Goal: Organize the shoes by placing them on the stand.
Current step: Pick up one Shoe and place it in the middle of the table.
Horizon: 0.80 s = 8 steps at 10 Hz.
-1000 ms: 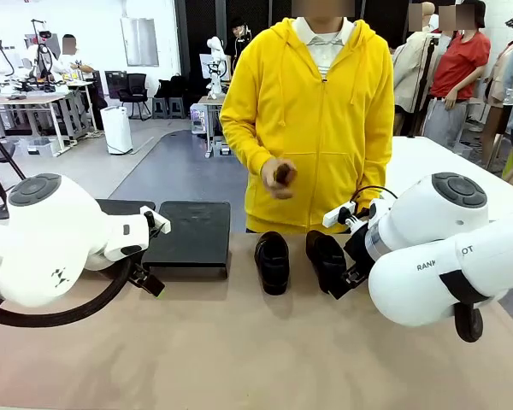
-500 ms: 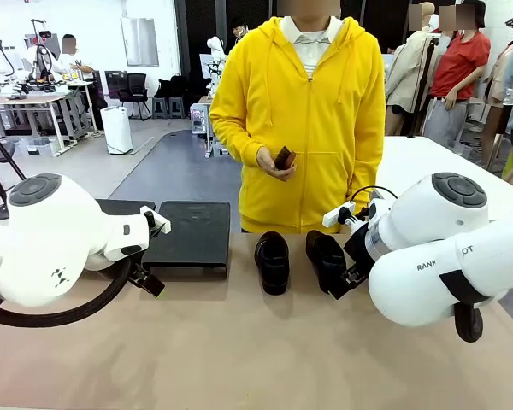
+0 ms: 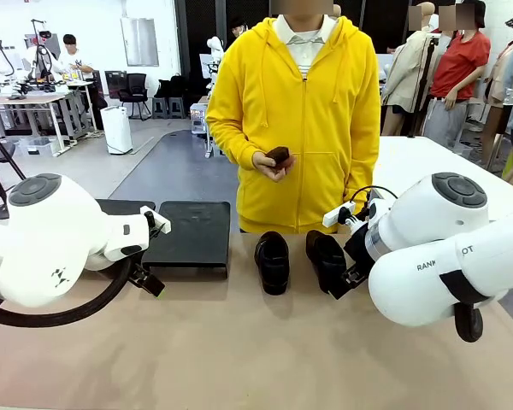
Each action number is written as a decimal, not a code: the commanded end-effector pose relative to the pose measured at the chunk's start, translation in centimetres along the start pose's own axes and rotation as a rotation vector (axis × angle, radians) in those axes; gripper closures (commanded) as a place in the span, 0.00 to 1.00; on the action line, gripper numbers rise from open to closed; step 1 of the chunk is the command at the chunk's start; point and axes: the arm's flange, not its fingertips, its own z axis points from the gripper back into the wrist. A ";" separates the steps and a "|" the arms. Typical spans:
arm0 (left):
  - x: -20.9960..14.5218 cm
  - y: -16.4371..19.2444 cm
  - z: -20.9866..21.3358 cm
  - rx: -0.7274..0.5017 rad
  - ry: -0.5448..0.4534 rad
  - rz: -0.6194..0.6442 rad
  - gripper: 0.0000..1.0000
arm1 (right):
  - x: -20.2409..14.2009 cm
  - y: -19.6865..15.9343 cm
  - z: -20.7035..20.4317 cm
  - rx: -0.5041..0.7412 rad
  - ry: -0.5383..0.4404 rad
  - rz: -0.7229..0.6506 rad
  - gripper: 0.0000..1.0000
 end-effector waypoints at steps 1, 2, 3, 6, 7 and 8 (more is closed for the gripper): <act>0.0 0.1 0.0 0.000 0.000 0.002 0.00 | 0.0 0.0 0.0 0.000 0.000 -0.001 0.00; 0.0 0.0 0.0 0.000 0.000 0.000 0.00 | 0.0 0.0 0.0 0.000 0.000 0.000 0.00; 0.3 0.4 2.8 -0.063 0.041 0.046 0.00 | 0.1 -0.1 1.7 0.013 0.063 -0.011 0.00; 1.4 2.1 17.2 -0.268 0.175 0.200 0.00 | -0.7 -0.5 13.4 0.065 0.095 -0.187 0.00; 0.1 2.8 21.4 -0.283 0.111 0.216 0.00 | -1.9 -0.1 17.3 0.058 0.069 -0.213 0.00; -1.8 3.2 25.1 -0.284 0.052 0.219 0.00 | -3.7 0.2 21.2 0.066 0.045 -0.220 0.00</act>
